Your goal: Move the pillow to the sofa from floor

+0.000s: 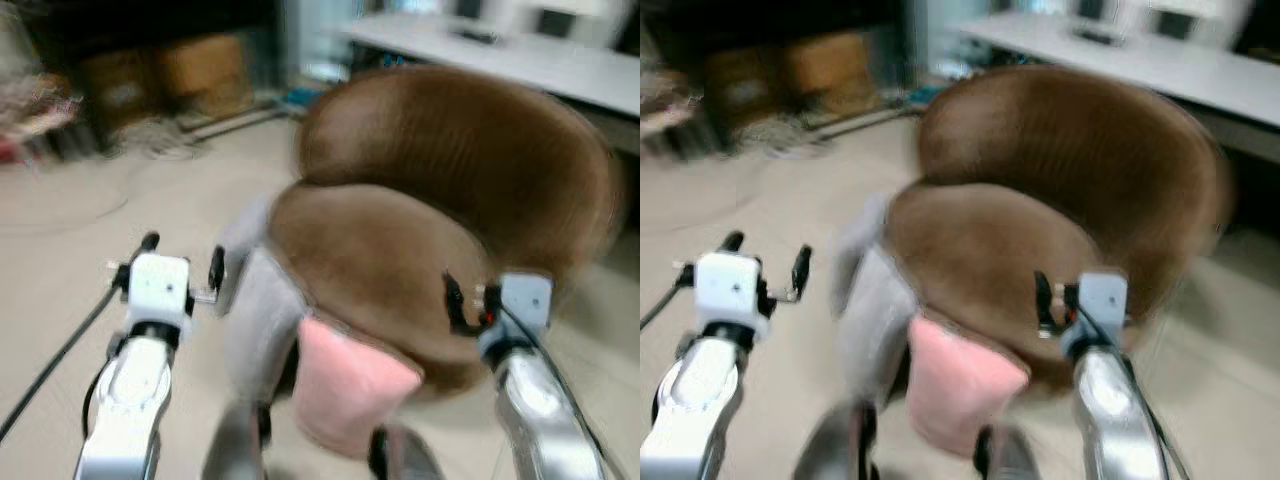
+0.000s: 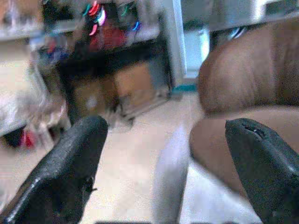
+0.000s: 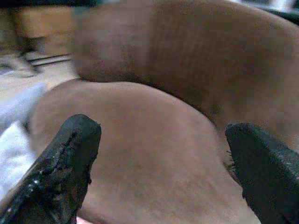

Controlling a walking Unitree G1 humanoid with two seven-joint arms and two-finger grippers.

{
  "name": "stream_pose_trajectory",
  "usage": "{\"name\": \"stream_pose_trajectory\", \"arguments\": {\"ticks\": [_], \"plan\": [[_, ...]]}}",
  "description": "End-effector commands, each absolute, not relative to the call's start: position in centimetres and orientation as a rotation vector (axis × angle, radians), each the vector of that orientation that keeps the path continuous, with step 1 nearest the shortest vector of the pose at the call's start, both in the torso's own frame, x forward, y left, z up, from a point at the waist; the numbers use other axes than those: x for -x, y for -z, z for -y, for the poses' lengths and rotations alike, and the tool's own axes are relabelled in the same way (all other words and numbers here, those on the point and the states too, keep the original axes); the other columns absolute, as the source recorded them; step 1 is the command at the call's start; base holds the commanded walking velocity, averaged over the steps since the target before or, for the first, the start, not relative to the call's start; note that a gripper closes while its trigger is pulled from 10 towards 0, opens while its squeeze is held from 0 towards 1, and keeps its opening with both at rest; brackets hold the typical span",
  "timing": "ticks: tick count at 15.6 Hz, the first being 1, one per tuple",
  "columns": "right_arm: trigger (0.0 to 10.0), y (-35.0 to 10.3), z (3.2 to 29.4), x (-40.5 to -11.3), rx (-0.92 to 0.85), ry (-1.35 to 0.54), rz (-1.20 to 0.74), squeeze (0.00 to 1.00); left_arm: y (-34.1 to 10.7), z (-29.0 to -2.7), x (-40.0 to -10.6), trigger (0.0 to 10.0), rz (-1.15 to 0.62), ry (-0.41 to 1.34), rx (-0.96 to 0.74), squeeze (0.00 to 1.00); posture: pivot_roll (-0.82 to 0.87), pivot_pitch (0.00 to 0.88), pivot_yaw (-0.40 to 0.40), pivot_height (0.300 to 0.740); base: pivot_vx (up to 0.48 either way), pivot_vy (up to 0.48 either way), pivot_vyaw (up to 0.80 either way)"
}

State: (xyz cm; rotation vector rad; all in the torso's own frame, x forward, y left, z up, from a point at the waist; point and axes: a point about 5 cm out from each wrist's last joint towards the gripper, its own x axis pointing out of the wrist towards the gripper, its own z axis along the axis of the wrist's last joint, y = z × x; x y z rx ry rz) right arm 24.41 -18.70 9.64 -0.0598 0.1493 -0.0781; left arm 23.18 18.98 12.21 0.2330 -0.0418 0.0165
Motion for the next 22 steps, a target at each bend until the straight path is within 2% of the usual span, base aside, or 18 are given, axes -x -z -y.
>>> {"name": "stream_pose_trajectory", "arguments": {"ticks": [1,7,11,19,20,22], "plan": [[10.0,-9.4,18.36,-24.28,0.061,0.072,-0.159,0.0,-12.3,-19.08,-23.33,10.0,0.042,-0.006,-0.222,0.0,0.06,0.0,-0.02,0.575,0.0,0.0,0.0],[10.0,-9.34,18.13,-24.54,0.069,0.063,-0.163,0.0,-12.26,-19.0,-23.35,10.0,0.045,0.013,-0.212,0.0,0.06,0.0,-0.021,0.575,0.318,0.0,0.0],[10.0,-9.21,17.98,-24.73,0.089,0.055,-0.174,0.0,-12.18,-19.11,-23.37,10.0,0.044,0.018,-0.213,0.0,0.06,0.0,-0.021,0.575,0.387,0.0,-0.64],[10.0,-9.32,17.78,-25.04,0.103,0.051,-0.158,0.0,-12.15,-19.09,-23.38,10.0,0.044,0.028,-0.22,0.0,0.07,0.0,-0.024,0.575,0.382,0.0,0.0],[10.0,-9.26,17.81,-25.09,0.149,0.043,-0.166,0.0,-12.12,-19.06,-23.36,10.0,0.044,0.032,-0.224,0.0,0.07,0.0,-0.022,0.575,0.33,0.0,0.0],[10.0,-9.15,17.84,-25.15,0.167,0.039,-0.172,0.0,-12.11,-19.01,-23.33,10.0,0.042,0.032,-0.241,0.0,0.07,0.0,-0.022,0.575,0.0,0.0,0.8]]}}
